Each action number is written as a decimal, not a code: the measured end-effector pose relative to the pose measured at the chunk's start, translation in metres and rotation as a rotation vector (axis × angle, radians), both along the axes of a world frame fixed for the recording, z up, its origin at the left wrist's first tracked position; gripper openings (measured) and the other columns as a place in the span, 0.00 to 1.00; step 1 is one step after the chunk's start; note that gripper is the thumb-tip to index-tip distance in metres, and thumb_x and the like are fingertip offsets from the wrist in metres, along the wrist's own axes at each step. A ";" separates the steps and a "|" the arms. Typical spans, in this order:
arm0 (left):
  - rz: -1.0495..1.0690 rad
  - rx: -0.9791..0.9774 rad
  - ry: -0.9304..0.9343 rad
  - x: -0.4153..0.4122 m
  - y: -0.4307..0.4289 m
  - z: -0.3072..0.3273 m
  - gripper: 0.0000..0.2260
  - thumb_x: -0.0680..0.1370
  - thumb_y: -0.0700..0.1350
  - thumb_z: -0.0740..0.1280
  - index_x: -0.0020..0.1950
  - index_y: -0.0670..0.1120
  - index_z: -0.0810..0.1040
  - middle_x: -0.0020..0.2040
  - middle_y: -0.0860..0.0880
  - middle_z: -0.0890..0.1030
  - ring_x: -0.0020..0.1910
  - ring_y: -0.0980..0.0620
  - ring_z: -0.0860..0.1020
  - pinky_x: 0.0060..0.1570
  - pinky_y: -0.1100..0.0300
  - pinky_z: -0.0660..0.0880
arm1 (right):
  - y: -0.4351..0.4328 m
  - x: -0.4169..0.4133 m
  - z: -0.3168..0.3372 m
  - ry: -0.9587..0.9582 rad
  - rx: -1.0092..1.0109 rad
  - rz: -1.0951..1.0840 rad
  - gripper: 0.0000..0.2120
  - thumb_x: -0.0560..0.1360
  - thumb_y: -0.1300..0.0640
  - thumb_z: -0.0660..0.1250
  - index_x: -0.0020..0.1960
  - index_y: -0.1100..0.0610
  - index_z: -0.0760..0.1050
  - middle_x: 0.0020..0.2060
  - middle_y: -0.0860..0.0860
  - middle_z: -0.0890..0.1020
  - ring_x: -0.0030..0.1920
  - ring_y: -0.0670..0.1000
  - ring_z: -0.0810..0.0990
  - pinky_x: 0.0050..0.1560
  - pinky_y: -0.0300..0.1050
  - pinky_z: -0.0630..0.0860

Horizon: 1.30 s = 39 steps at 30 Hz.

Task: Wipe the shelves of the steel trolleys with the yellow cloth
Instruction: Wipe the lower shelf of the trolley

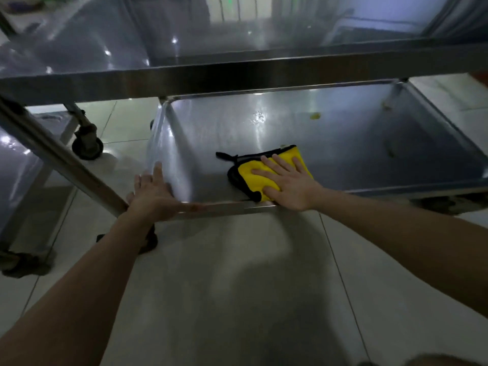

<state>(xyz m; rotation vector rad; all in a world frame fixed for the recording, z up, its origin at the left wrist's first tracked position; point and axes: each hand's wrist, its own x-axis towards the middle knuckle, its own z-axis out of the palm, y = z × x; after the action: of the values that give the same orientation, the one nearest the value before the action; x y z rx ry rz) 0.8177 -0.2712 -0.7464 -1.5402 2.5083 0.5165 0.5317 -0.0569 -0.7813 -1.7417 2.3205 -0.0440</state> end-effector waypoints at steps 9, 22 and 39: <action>-0.240 -0.047 0.042 -0.108 0.072 0.047 0.65 0.56 0.65 0.88 0.86 0.51 0.60 0.85 0.44 0.62 0.84 0.40 0.60 0.81 0.42 0.63 | 0.118 -0.111 -0.004 0.003 0.016 -0.224 0.34 0.77 0.27 0.40 0.83 0.28 0.42 0.86 0.40 0.39 0.86 0.48 0.37 0.83 0.65 0.37; -0.633 0.031 -0.090 -0.261 0.158 0.036 0.64 0.55 0.60 0.90 0.84 0.51 0.62 0.79 0.45 0.69 0.78 0.42 0.69 0.75 0.51 0.69 | 0.127 -0.116 -0.007 -0.006 -0.082 -0.141 0.30 0.85 0.35 0.50 0.85 0.34 0.48 0.87 0.44 0.43 0.86 0.51 0.39 0.83 0.67 0.38; -0.599 0.031 -0.189 -0.269 0.157 0.029 0.71 0.57 0.68 0.86 0.89 0.46 0.50 0.87 0.47 0.57 0.84 0.43 0.61 0.79 0.54 0.62 | 0.147 -0.322 -0.008 -0.031 0.046 -0.653 0.36 0.78 0.23 0.43 0.84 0.30 0.43 0.87 0.46 0.38 0.86 0.57 0.35 0.78 0.75 0.32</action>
<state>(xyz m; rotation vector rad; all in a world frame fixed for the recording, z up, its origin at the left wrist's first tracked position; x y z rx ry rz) 0.5491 -0.1138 -0.7174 -0.7147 2.6072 0.2959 0.2093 0.0905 -0.7891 -0.8897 2.7285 -0.1276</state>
